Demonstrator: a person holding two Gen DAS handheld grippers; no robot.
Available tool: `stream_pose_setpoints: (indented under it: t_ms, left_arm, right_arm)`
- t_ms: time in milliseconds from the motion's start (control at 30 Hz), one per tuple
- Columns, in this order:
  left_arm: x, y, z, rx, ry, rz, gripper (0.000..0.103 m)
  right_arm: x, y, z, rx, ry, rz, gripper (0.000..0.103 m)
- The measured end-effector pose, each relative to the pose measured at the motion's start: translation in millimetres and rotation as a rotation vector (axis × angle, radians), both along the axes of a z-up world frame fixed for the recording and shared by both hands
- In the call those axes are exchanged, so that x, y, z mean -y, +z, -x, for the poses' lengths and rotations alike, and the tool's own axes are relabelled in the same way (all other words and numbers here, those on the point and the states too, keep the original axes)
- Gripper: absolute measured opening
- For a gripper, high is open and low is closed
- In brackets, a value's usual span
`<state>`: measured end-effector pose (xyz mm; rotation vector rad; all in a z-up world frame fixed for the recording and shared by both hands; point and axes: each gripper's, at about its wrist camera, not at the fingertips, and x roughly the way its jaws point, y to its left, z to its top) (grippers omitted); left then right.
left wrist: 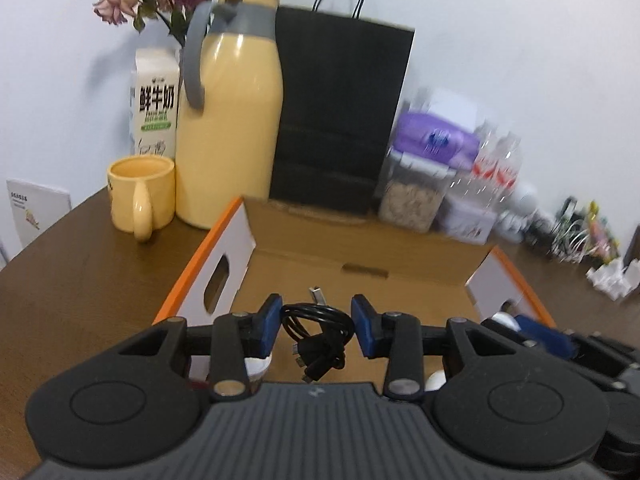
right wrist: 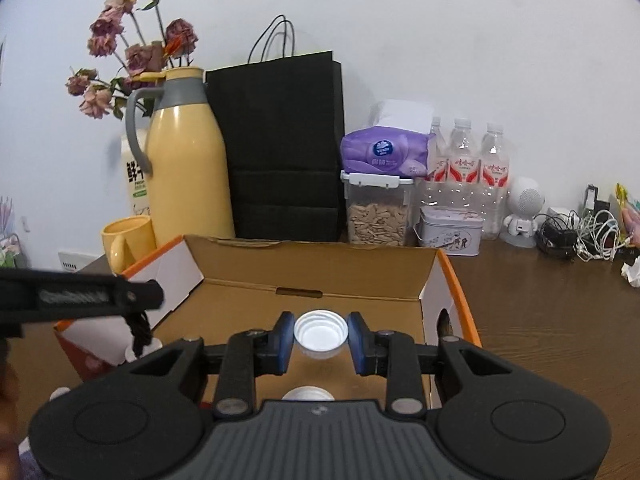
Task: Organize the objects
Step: 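Carry cable and cap into the cardboard box and open both tools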
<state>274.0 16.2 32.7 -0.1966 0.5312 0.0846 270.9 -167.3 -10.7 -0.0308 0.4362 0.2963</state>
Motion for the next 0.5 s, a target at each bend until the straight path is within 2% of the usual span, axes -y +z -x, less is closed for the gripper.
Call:
stream_pose_setpoints:
  t_ms: [167, 200, 233, 300, 367, 400, 467, 500]
  left_arm:
    - [9, -7, 3, -0.006, -0.012, -0.042, 0.039]
    - [11, -7, 5, 0.001, -0.006, -0.049, 0.043]
    - [11, -7, 7, 0.009, 0.005, -0.054, 0.057]
    - [11, -6, 11, 0.031, 0.015, -0.053, 0.073]
    - [11, -3, 16, 0.059, 0.022, -0.059, 0.082]
    - [11, -1, 18, 0.074, 0.023, -0.06, 0.088]
    - [12, 1, 22, 0.105, 0.029, -0.062, 0.103]
    - [12, 2, 25, 0.123, 0.037, -0.064, 0.103]
  right_arm:
    - [-3, -2, 3, -0.004, 0.008, 0.013, 0.028]
    - [-2, -1, 4, -0.005, 0.007, 0.011, 0.028]
    - [-2, 0, 4, -0.005, 0.005, 0.011, 0.028]
    - [-3, 0, 5, -0.002, 0.003, 0.016, 0.033]
    - [-4, 1, 6, 0.002, 0.001, 0.022, 0.053]
    - [-5, 1, 7, 0.007, -0.005, 0.026, 0.059]
    - [-5, 2, 10, 0.023, -0.018, 0.032, 0.084]
    - [-5, 2, 10, 0.029, -0.025, 0.034, 0.091]
